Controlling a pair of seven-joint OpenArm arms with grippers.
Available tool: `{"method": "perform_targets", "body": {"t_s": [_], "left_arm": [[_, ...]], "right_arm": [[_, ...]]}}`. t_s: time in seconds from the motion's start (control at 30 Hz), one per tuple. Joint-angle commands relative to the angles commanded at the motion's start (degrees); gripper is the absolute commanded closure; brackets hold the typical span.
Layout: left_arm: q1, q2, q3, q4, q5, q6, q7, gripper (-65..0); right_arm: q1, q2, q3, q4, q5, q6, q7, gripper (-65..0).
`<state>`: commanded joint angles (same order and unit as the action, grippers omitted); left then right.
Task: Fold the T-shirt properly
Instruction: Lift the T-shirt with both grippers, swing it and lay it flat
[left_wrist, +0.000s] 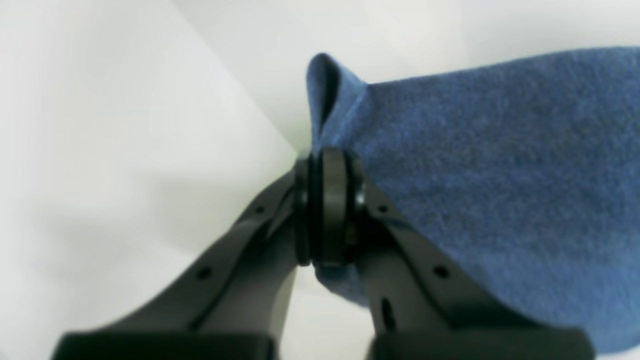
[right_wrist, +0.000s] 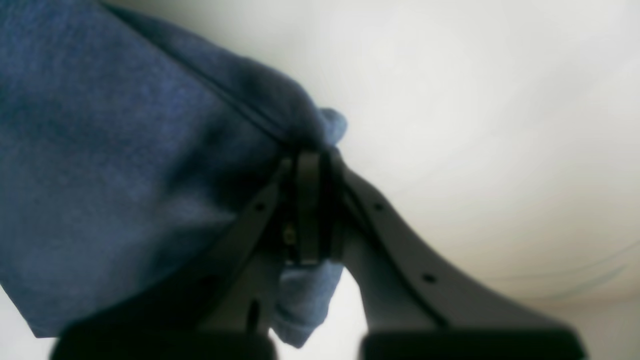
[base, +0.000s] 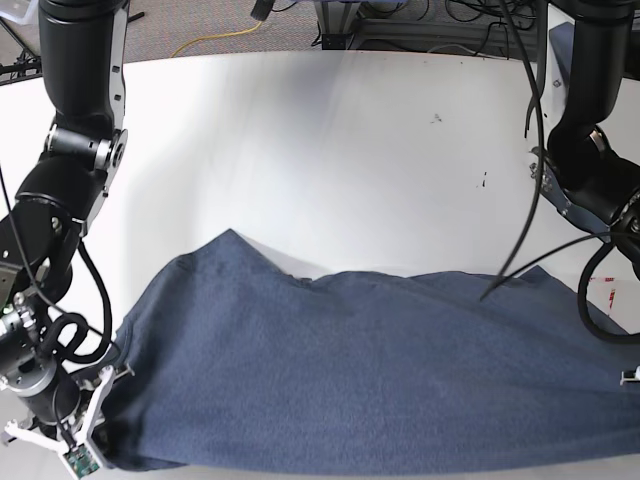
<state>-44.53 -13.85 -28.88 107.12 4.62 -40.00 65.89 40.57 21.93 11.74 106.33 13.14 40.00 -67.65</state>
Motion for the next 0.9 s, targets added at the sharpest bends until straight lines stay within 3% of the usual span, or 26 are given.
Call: {"method": "perform_targets", "body": {"t_s": [0.37,0.77,0.9], "left_arm": [[18.90,3.69,-0.97,6.59,-0.09,0.00,0.00,0.0],[36.66,4.13,-9.76,7.65,0.00,0.00,0.00,0.0],[42.64,4.04,-11.34,7.65,0.00,0.00,0.00,0.0]], "right_arm": [[-19.08,-5.36,5.71,9.67,0.79,0.00,-1.67,0.0],[-36.75,-6.59,16.26,9.49,14.86,0.00,-1.85,0.0],[-41.67,-6.59,20.31,9.41,21.45,0.00,-5.10,0.0]]}}
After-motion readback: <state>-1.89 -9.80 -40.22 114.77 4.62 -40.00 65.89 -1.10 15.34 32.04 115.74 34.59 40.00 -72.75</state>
